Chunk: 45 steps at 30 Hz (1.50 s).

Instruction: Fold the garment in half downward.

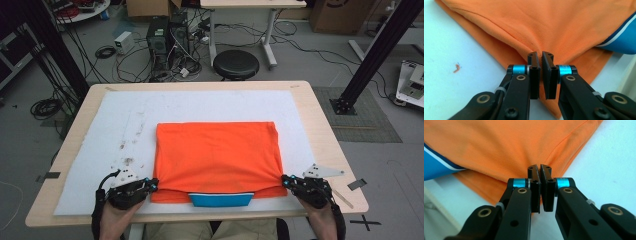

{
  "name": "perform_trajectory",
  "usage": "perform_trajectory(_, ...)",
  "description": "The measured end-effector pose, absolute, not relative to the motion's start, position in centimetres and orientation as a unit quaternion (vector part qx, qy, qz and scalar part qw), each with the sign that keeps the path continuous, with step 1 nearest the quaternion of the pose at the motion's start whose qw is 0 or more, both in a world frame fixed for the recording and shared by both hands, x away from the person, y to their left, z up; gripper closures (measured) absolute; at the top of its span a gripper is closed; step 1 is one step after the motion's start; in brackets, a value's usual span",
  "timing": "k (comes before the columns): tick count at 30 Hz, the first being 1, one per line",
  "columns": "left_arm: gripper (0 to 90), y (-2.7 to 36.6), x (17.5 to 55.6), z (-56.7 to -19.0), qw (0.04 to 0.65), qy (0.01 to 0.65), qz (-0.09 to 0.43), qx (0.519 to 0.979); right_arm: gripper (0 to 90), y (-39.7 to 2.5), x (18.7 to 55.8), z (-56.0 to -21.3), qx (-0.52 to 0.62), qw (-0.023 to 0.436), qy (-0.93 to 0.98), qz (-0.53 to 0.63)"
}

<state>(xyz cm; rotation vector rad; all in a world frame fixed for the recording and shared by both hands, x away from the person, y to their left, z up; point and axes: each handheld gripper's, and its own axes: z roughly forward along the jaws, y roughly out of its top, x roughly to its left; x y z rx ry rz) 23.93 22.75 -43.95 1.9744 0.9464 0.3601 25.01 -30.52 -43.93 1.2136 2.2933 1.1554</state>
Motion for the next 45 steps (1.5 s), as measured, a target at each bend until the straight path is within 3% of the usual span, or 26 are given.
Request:
perform_trajectory(20,84.6,23.1,22.5,-44.7,0.437,0.366,0.118,0.813,87.3,-31.4,23.0,-44.9,0.425,0.117,0.791,0.424)
perform_trajectory(21,84.3,23.1,22.5,-44.7,0.436,0.365,0.117,0.814,85.0,-31.4,23.1,-44.9,0.422,0.119,0.792,0.424)
perform_trajectory(22,82.8,23.1,22.6,-44.6,0.436,0.362,0.119,0.815,76.8,-31.3,23.1,-44.8,0.424,0.12,0.792,0.423)
perform_trajectory(23,78.0,23.1,22.6,-44.5,0.438,0.359,0.119,0.815,68.3,-31.3,23.2,-44.8,0.429,0.124,0.788,0.424)
perform_trajectory(26,59.3,23.2,23.4,-43.7,0.444,0.358,0.133,0.811,54.8,-31.3,23.7,-44.3,0.435,0.137,0.78,0.428)
perform_trajectory(28,53.0,23.3,24.1,-43.0,0.452,0.361,0.151,0.802,52.7,-31.2,24.5,-43.8,0.438,0.147,0.778,0.426)
perform_trajectory(35,48.3,23.3,29.9,-40.4,0.45,0.372,0.179,0.792,38.5,-30.6,30.1,-42.0,0.454,0.158,0.764,0.43)
perform_trajectory(38,47.6,23.1,33.4,-40.0,0.426,0.388,0.197,0.793,36.5,-30.3,32.7,-41.5,0.464,0.15,0.766,0.418)
perform_trajectory(45,47.4,23.2,40.7,-40.2,0.402,0.433,0.192,0.784,36.9,-29.9,39.3,-41.1,0.495,0.19,0.761,0.374)
